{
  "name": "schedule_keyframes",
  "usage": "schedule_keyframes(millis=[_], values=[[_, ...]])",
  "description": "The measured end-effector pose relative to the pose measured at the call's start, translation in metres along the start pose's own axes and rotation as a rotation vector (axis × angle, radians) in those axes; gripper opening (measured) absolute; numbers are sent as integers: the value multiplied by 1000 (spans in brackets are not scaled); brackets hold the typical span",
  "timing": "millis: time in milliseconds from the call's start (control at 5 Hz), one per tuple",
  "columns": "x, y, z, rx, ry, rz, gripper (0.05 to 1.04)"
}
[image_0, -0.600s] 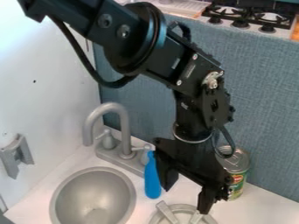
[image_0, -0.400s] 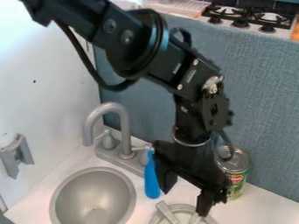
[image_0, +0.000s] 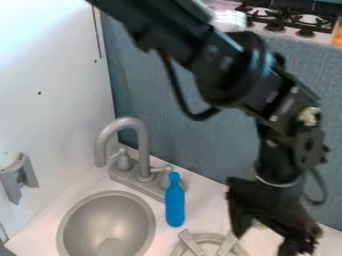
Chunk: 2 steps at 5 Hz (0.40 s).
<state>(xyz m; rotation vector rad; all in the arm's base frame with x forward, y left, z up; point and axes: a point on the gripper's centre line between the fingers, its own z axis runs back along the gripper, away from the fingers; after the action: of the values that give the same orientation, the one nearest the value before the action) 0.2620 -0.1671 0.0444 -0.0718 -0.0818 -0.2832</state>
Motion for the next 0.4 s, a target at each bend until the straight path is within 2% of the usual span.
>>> schedule_keyframes(millis=[200,400], values=[[10,-21,-13,-46,-1,-68,1001],[23,-42,-27,-63,4,-134,1001]])
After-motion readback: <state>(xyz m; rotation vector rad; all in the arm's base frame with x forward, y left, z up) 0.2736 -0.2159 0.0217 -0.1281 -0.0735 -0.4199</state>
